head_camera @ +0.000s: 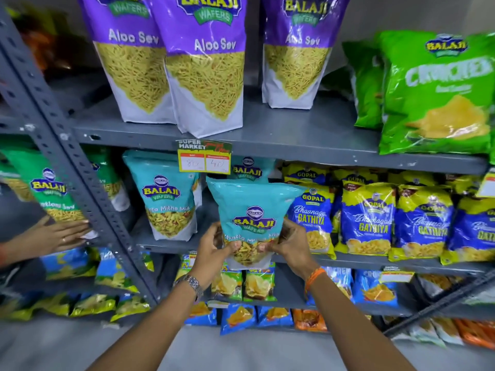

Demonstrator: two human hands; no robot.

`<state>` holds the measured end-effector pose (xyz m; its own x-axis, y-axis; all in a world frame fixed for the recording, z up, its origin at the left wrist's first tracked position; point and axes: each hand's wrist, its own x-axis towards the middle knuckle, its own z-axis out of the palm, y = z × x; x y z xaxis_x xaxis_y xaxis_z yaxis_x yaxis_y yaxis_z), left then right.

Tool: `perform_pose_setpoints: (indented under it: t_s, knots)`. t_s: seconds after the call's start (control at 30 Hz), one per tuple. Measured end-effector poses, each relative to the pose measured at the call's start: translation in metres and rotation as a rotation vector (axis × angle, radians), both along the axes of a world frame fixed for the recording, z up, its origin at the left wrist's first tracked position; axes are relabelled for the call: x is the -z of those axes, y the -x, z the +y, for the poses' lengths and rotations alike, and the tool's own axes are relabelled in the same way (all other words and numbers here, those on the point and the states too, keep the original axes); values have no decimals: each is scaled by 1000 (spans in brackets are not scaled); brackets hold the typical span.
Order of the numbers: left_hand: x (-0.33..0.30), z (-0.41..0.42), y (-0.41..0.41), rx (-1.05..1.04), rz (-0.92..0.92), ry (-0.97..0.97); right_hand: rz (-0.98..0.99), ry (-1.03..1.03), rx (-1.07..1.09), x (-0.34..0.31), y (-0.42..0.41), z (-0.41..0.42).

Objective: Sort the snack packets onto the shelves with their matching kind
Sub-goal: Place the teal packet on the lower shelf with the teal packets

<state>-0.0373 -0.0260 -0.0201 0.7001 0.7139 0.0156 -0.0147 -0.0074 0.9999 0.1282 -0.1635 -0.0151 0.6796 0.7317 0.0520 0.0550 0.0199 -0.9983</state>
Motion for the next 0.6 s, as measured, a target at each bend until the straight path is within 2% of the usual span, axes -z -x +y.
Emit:
perform_pose_setpoints:
  t_s: [0.3,0.6]
  knots:
    - [11,56,-46,6,66,-45,4,92,54,10,-38,61]
    - [24,73,-63,-5,111,-44,-23,114,103,28,-48,77]
